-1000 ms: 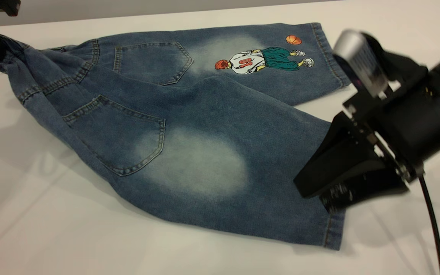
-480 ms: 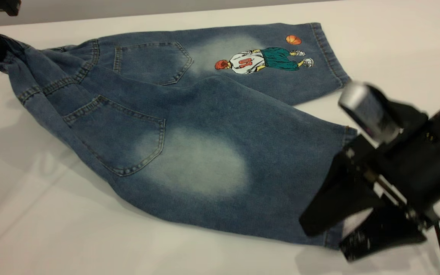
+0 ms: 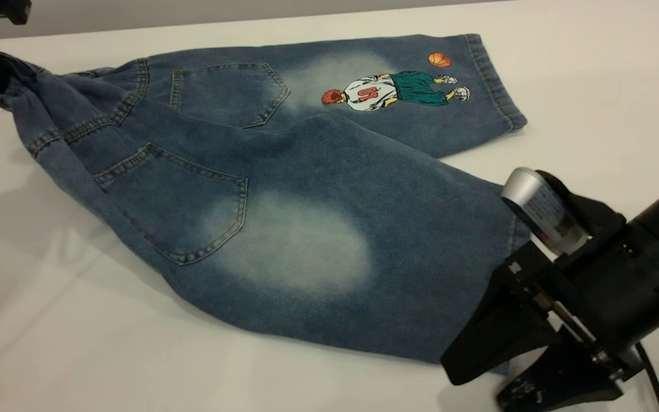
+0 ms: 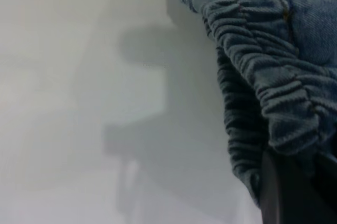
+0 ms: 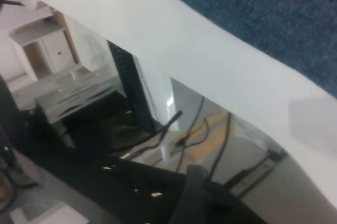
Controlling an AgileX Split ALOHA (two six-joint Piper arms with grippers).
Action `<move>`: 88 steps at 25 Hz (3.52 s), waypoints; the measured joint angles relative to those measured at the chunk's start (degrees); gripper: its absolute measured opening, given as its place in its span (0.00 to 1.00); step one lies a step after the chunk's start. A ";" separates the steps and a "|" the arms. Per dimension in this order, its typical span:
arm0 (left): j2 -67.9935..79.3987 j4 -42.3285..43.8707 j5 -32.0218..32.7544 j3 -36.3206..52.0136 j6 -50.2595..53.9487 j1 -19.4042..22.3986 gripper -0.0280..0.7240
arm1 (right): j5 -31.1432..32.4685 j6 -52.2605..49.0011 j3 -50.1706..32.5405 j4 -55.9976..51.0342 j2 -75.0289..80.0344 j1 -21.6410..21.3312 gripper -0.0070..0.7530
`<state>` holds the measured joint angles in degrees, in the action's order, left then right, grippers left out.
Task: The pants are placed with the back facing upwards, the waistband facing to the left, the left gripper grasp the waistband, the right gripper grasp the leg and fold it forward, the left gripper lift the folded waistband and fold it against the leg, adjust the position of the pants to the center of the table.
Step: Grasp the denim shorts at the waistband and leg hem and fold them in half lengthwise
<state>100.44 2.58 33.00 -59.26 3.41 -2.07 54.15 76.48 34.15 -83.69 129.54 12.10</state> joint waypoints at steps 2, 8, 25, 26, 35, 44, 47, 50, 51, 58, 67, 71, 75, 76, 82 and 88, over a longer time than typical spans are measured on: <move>0.00 0.00 0.07 0.00 0.00 0.00 0.14 | 0.16 2.28 0.00 -2.00 0.80 0.00 0.73; 0.00 -0.21 0.18 0.00 0.11 0.00 0.14 | -0.10 11.03 0.00 -10.20 1.36 -0.05 0.73; 0.00 -0.21 0.18 0.00 -0.07 0.00 0.14 | -1.64 13.53 1.28 -16.80 1.15 -8.08 0.65; 0.00 -0.21 0.18 0.00 -0.07 0.00 0.14 | -1.15 13.53 1.28 -16.80 1.23 -8.34 0.65; 0.00 -0.16 0.18 0.00 -0.13 0.00 0.14 | 1.95 13.57 1.10 -16.22 1.51 -8.05 0.65; 0.00 -1.19 0.18 0.00 -0.13 0.00 0.14 | 4.69 13.53 -2.38 -9.65 1.46 -7.94 0.60; 0.00 -1.27 0.18 0.00 -0.13 0.00 0.14 | 5.30 13.53 -2.38 -11.22 1.40 -7.86 0.59; 0.00 -1.40 0.36 0.00 -0.13 0.00 0.14 | 5.51 13.53 -2.38 -12.54 1.36 -6.58 0.58; 0.00 -1.40 0.60 0.00 -0.13 0.00 0.14 | 5.51 13.53 -2.38 -13.08 1.36 -5.99 0.59; 0.00 -1.65 1.01 0.00 -0.13 0.00 0.14 | 4.48 13.40 -2.38 -14.30 1.36 -3.85 0.52; 0.00 -1.65 0.88 0.00 -0.13 0.00 0.14 | 0.80 13.45 -2.38 -13.72 1.36 -3.90 0.04; 0.00 -1.65 0.88 0.00 -0.13 0.00 0.14 | -2.71 13.45 -2.32 -13.81 0.74 -3.90 0.03; 0.00 -1.83 1.21 -0.42 -0.13 0.00 0.14 | -5.92 13.45 -2.32 -13.76 -2.35 -3.90 0.03; 0.00 -2.58 1.35 -0.65 -0.13 0.00 0.14 | -6.32 13.45 -2.32 -13.76 -3.35 -3.90 0.03; 0.00 -5.89 1.57 -1.81 -0.35 0.00 0.14 | -7.20 13.45 -1.27 -13.29 -11.34 -3.90 0.03; 0.00 -6.06 3.43 -5.04 -0.35 0.00 0.14 | -7.25 11.74 4.22 -8.98 -17.08 -4.02 0.03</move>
<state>100.44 -3.48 36.43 -64.30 3.06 -2.07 46.90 88.22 38.37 -92.67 112.46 8.08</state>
